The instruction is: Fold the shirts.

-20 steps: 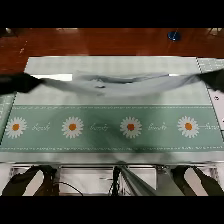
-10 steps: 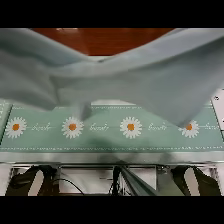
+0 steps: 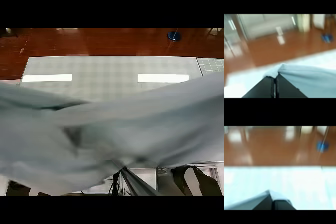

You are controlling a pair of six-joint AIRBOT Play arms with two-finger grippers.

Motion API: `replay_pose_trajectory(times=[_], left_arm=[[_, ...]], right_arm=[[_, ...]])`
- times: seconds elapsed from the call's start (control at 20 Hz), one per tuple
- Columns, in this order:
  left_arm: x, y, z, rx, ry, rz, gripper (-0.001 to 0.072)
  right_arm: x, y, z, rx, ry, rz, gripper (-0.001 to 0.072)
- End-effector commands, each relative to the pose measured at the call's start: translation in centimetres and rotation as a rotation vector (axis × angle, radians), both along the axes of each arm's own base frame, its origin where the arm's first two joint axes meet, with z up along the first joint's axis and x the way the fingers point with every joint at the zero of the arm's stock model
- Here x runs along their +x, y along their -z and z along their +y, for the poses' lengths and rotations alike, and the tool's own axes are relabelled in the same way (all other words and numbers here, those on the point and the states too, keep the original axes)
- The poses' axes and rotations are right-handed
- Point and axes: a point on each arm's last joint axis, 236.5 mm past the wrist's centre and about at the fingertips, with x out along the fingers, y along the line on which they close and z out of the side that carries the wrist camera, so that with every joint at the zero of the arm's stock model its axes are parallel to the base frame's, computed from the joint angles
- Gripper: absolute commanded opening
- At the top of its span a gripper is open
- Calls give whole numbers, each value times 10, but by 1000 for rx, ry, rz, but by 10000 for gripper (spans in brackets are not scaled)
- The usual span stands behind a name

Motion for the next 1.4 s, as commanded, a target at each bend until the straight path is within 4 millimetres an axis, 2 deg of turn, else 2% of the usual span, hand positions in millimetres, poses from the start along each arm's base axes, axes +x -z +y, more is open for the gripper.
replay_pose_trajectory(times=[0.0, 0.1, 0.25, 0.3, 0.4, 0.5, 0.65, 0.8, 0.9, 1.1, 1.25, 1.35], left_arm=[[32, 86, -20, -153, 104, 325, 28], [62, 132, -13, -183, 94, 414, 28], [104, 196, -2, -224, 67, 506, 28], [121, 212, 0, -255, 55, 524, 29], [157, 226, -12, -321, 98, 513, 28], [193, 242, -22, -294, 125, 507, 28], [241, 276, -27, -206, 142, 483, 29], [277, 293, -15, -176, 87, 432, 28], [297, 290, -2, -182, 26, 367, 29], [330, 270, 27, -165, -90, 198, 29], [347, 266, 43, -141, -151, 119, 29], [356, 277, 44, -137, -170, 115, 29]], right_arm=[[10, 58, -10, 74, -25, 249, 16], [22, 100, -20, 136, -30, 375, 16], [42, 180, -31, 286, -19, 556, 17], [49, 206, -32, 340, -16, 599, 17], [64, 240, -29, 434, -20, 629, 17], [92, 251, -40, 452, 1, 583, 17], [157, 242, -56, 370, 1, 386, 16], [208, 250, -53, 301, -27, 293, 17], [237, 273, -46, 231, -51, 296, 17], [288, 323, -35, 130, -54, 291, 17], [323, 326, -35, 109, -13, 179, 17], [337, 323, -36, 104, 9, 120, 17]])
